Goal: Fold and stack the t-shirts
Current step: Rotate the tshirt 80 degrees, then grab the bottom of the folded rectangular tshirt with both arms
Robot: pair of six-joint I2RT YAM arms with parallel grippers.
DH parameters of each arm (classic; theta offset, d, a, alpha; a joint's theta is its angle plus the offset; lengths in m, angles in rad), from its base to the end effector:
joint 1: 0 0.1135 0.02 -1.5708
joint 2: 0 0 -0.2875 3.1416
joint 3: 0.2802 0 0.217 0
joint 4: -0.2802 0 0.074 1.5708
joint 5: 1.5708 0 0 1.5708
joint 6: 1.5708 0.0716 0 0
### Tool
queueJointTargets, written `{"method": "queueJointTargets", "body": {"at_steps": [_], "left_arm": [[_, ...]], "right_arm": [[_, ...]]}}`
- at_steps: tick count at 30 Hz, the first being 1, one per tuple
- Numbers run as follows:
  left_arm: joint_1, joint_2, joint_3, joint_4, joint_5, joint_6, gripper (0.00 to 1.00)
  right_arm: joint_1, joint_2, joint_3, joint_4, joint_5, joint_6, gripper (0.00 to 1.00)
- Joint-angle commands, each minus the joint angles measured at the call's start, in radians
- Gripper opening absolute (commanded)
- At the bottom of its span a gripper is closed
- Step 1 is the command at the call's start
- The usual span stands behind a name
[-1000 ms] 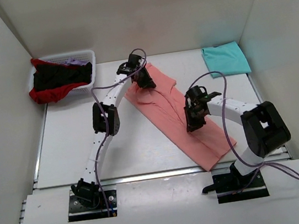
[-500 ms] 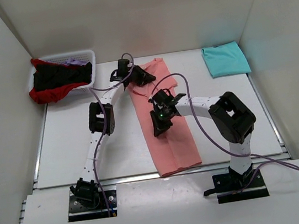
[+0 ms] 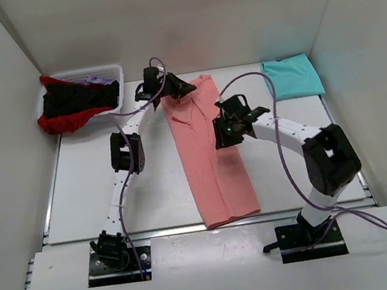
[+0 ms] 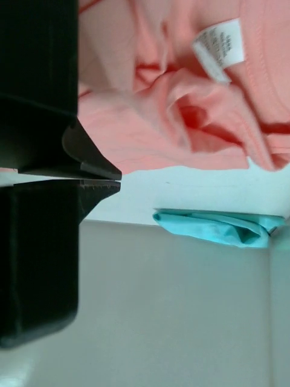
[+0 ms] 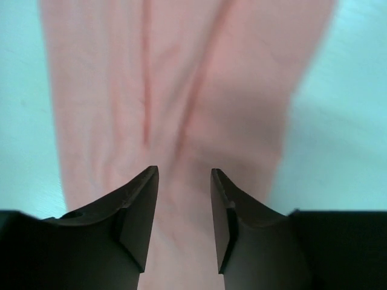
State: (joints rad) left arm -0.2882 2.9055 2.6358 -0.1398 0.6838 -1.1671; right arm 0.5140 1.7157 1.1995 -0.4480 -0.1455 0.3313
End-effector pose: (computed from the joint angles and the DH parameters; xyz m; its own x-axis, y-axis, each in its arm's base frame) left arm 0.5962 -0.2239 0.1315 -0.8635 -0.4875 -0.1290 -0.0462 0.3313 -0.9424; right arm 0.3041 0.1836 0.2282 -0.8582 -0.1149 -0.5003 -0.2954 0.9077 0.2981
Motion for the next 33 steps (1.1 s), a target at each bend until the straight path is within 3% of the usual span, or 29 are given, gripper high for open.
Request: {"method": "queueJointTargets", "body": {"at_steps": [1,4,6,7,8,9,10,11,12,14,16,17,19,25,33], "left_arm": [[-0.023,-0.199,0.171,-0.406,0.007,0.273,0.13],[-0.072,-0.317,0.176,-0.810,-0.104,0.572,0.11],[-0.130,-0.397,0.196,-1.104,-0.258,0.752,0.24],[-0.170,-0.417,0.197,-1.165,-0.298,0.786,0.38],[-0.231,-0.445,0.161,-1.242,-0.373,0.819,0.42],[-0.290,-0.574,0.039,-1.223,-0.433,0.877,0.46],[-0.313,-0.657,-0.270,-1.174,-0.476,0.864,0.49],[-0.351,-0.836,-0.620,-0.996,-0.477,0.816,0.49],[-0.351,-1.011,-0.778,-0.812,-0.421,0.728,0.55],[-0.315,-1.253,-1.351,-0.533,-0.287,0.530,0.46],[-0.312,-1.502,-1.631,-0.330,-0.283,0.367,0.46],[-0.318,-1.549,-1.745,-0.313,-0.288,0.347,0.46],[-0.339,-1.678,-1.863,-0.291,-0.308,0.305,0.47],[-0.448,-1.815,-2.123,-0.146,-0.346,0.143,0.52],[-0.592,-1.738,-2.159,0.009,-0.417,0.029,0.56]], "right_arm": [[-0.044,-0.135,-0.092,-0.032,0.075,-0.044,0.38],[-0.071,-0.262,-0.182,-0.064,0.060,-0.040,0.45],[-0.095,-0.333,-0.254,-0.086,0.017,0.000,0.47],[-0.107,-0.376,-0.291,-0.101,-0.011,0.005,0.47],[-0.114,-0.424,-0.308,-0.109,-0.028,0.020,0.47],[-0.117,-0.436,-0.349,-0.115,-0.035,0.031,0.47],[-0.112,-0.479,-0.383,-0.138,-0.029,0.043,0.47],[-0.120,-0.517,-0.411,-0.153,-0.043,0.055,0.47],[-0.127,-0.562,-0.446,-0.158,-0.045,0.073,0.47],[-0.150,-0.615,-0.524,-0.191,-0.072,0.092,0.47],[-0.172,-0.671,-0.569,-0.218,-0.092,0.104,0.47],[-0.190,-0.701,-0.584,-0.225,-0.113,0.110,0.48],[-0.200,-0.748,-0.653,-0.233,-0.137,0.120,0.49],[-0.129,-0.745,-0.699,-0.215,-0.134,0.167,0.50],[-0.080,-0.688,-0.732,-0.172,-0.146,0.209,0.47]]}}
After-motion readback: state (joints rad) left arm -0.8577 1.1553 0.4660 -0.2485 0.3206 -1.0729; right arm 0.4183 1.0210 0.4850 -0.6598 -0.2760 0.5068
